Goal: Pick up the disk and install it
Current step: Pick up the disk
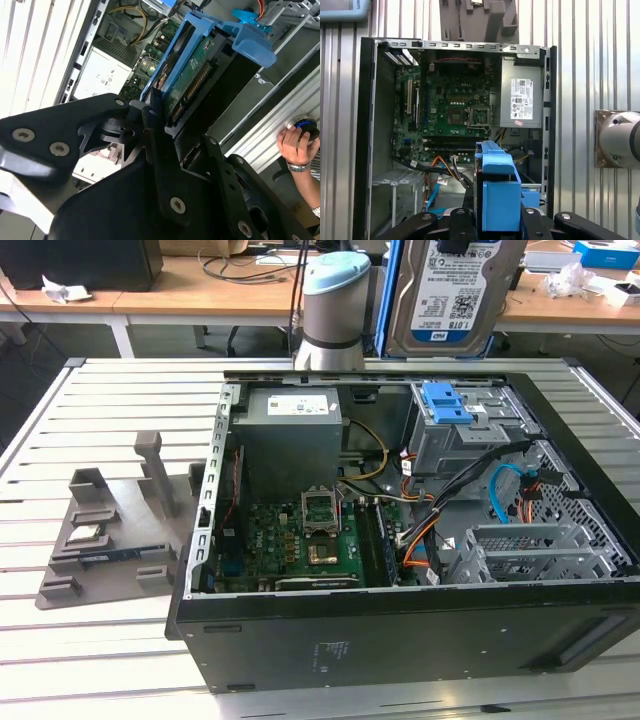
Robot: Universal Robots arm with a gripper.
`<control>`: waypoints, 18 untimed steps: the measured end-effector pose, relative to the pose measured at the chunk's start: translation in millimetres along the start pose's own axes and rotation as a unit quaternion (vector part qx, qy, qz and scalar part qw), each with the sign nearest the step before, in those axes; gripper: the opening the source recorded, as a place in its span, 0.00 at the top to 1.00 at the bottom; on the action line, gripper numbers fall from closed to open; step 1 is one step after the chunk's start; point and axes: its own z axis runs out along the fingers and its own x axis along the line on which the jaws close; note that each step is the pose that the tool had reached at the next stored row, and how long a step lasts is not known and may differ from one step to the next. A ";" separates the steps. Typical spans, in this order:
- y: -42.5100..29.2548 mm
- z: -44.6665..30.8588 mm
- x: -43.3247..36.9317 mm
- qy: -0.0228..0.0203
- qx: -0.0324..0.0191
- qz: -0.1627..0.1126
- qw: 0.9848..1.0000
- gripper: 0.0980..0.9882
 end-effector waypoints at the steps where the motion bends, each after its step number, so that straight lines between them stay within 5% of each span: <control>1: -0.1 1.4 2.8 0.000 0.000 0.000 1.000 0.70; 18: -0.3 11.5 23.8 0.000 0.000 0.000 1.000 0.70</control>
